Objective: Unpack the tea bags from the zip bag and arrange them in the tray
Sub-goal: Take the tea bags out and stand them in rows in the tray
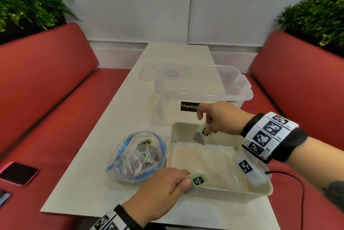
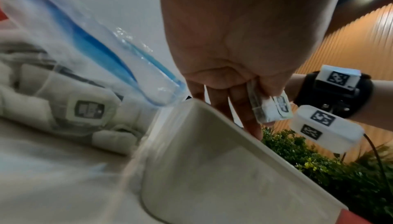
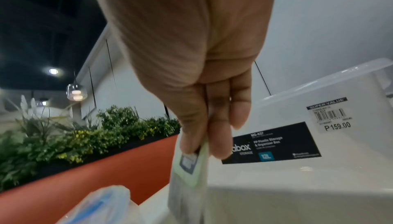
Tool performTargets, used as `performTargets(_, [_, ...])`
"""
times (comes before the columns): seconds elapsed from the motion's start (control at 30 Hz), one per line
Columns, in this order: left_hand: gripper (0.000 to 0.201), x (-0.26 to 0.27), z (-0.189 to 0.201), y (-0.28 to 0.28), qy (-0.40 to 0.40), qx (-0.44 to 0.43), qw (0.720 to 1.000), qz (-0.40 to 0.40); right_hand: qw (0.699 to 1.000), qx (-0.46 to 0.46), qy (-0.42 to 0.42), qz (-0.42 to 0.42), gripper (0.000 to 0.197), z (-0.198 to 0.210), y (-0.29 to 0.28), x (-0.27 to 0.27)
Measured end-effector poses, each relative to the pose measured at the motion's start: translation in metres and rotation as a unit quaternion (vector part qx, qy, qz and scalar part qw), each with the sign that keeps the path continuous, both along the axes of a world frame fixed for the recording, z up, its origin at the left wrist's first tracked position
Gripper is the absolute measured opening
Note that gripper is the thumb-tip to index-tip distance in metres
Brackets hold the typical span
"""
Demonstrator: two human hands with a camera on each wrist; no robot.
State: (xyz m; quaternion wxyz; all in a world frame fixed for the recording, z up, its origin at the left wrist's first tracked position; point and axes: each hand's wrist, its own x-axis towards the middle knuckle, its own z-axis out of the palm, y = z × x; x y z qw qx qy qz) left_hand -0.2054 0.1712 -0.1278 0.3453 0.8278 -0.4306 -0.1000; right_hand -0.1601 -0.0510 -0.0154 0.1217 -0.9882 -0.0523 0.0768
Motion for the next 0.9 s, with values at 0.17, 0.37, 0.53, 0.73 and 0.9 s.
performTargets(0.17, [0.05,-0.003,-0.007,0.005,-0.007,-0.005,1.0,-0.003,0.999,-0.025,0.025,-0.001,0.009,-0.023,0.016,0.031])
performTargets(0.37, [0.057,-0.001,-0.007,0.009,0.019,0.006,1.0,-0.017,0.992,-0.117,0.033,0.03,0.018,-0.063,0.045,0.055])
performTargets(0.53, [0.049,0.0,0.001,0.009,0.04,0.017,0.999,-0.019,0.978,-0.2,0.023,0.059,0.02,-0.081,0.054,0.063])
performTargets(0.73, [0.047,0.001,0.005,0.009,0.073,0.043,0.996,-0.025,0.976,-0.207,0.018,0.069,0.023,-0.094,0.053,0.064])
performTargets(0.9, [0.038,0.003,0.006,0.008,0.104,0.042,0.993,-0.035,0.971,-0.231,0.003,0.067,0.024,-0.092,0.053,0.07])
